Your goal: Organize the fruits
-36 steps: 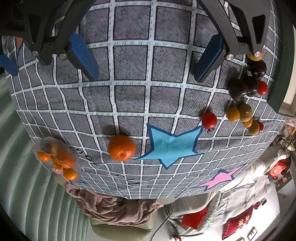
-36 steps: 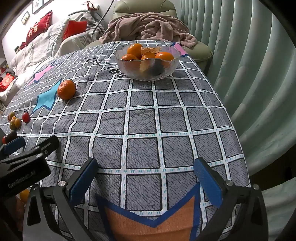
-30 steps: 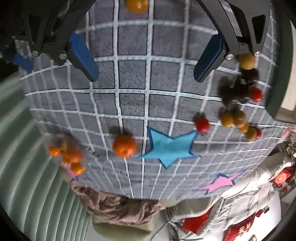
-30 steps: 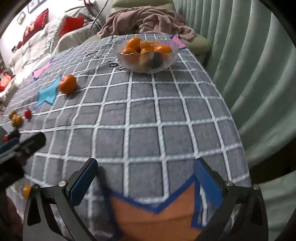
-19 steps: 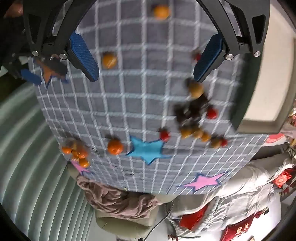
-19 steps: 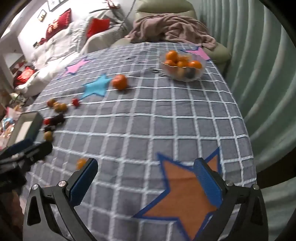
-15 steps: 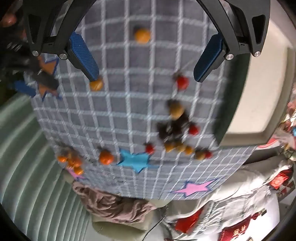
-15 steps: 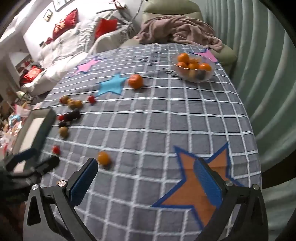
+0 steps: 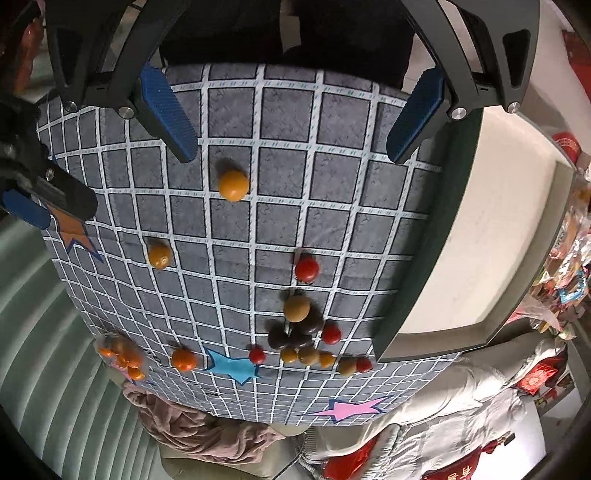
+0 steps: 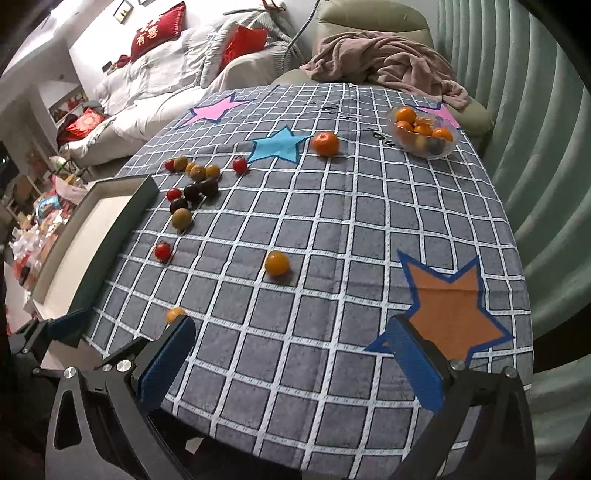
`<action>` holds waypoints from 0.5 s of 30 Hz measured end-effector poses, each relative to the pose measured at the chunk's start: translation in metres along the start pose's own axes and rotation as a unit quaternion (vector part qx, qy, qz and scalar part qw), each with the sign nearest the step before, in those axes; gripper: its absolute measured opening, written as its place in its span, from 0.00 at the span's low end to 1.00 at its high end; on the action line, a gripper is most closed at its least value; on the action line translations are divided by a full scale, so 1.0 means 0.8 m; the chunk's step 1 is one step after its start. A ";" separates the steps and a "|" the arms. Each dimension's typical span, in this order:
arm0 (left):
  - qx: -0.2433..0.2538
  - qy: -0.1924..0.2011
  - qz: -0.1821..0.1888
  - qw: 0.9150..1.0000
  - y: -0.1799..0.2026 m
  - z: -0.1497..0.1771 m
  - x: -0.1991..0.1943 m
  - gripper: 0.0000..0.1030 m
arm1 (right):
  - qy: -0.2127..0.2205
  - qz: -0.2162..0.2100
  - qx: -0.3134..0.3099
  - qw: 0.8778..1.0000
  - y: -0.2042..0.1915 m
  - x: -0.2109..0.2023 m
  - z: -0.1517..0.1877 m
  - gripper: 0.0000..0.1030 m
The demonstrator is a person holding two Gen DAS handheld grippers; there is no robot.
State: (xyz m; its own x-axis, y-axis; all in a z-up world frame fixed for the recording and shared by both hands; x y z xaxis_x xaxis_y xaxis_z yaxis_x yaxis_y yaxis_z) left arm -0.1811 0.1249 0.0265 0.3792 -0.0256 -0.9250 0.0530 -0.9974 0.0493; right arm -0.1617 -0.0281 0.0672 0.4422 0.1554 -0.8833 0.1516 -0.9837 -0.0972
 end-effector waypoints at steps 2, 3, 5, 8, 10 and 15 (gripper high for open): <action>0.000 0.000 -0.001 1.000 0.000 0.001 -0.001 1.00 | 0.001 0.001 -0.002 1.000 -0.003 -0.002 0.001 1.00; 0.000 -0.001 -0.001 1.000 0.000 0.001 -0.001 1.00 | 0.002 0.002 -0.003 1.000 -0.004 -0.004 0.001 1.00; 0.001 -0.003 -0.001 1.000 0.000 0.003 -0.002 1.00 | 0.002 0.002 -0.004 1.000 -0.005 -0.005 0.001 1.00; 0.005 -0.006 -0.002 1.000 0.004 0.005 -0.002 1.00 | 0.001 0.004 -0.006 1.000 -0.007 -0.004 0.001 1.00; 0.005 -0.008 -0.002 1.000 0.006 0.005 -0.002 1.00 | 0.000 0.003 -0.007 1.000 -0.008 -0.004 0.001 1.00; 0.005 -0.008 -0.004 1.000 0.006 0.005 -0.001 1.00 | 0.000 0.002 -0.009 1.000 -0.010 -0.003 0.001 1.00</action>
State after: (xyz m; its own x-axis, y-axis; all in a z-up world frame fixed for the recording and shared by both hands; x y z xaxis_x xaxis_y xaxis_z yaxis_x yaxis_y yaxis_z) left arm -0.1847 0.1198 0.0259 0.3643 -0.0189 -0.9311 0.0473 -0.9981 0.0388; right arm -0.1646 -0.0211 0.0698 0.4424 0.1515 -0.8839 0.1652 -0.9825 -0.0857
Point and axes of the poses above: each gripper's, at about its wrist camera, not at the fingertips, and x roughly the way its jaws point, y to its right, z to its underside, the point moved 2 cm from there along x, roughly the way its jaws point, and after that the axes turned 5 degrees about -y, right-handed, at the moved point
